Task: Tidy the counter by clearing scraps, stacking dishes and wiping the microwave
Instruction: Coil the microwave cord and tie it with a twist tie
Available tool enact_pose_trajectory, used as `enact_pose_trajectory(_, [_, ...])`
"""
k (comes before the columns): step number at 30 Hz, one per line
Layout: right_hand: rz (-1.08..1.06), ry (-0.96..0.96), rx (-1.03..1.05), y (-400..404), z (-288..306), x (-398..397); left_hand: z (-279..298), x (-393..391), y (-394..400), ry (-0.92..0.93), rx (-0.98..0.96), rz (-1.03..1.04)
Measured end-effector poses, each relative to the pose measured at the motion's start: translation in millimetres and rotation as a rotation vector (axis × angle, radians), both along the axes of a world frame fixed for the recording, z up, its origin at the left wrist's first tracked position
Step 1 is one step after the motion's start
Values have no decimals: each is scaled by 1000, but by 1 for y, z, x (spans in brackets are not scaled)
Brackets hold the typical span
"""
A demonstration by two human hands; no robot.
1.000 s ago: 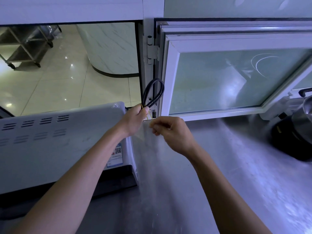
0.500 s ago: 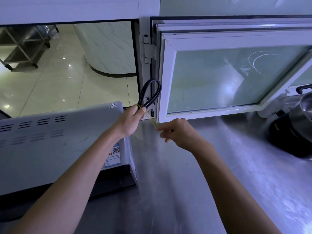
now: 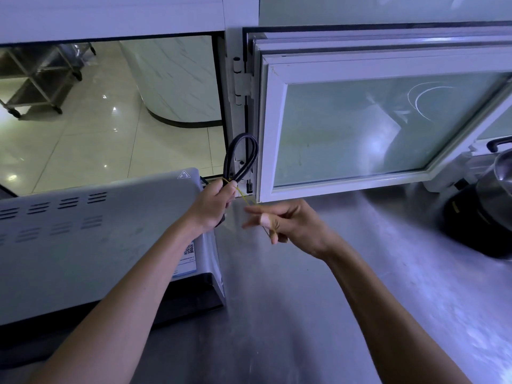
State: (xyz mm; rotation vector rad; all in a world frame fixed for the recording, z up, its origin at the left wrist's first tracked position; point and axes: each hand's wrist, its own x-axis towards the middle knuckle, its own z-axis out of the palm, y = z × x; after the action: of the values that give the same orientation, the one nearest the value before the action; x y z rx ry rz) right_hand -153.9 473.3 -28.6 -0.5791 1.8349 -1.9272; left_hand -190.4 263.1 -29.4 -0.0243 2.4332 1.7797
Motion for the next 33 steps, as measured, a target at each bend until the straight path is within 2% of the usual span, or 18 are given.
enact_pose_trajectory(3, [-136,-68,-241,-10,-11,4,6,1,2,59,-36,-36])
enact_pose_trajectory(8, [-306,-417,-688,-33,-11,16,6,6,1,49,51,-16])
enact_pose_trajectory(11, [-362,-511,-810,-41,-7,16,5,11,3,54,102,0])
enact_pose_trajectory(20, [-451,-594,-752,-41,14,6,-8,18,-3,128,36,-17])
enact_pose_trajectory(28, [-390,-578,-578,-20,26,-8,-13,22,-7,277,-271,-202])
enact_pose_trajectory(33, [-357,-518,-411,-10,36,-12,-17,21,-9,278,-341,-290])
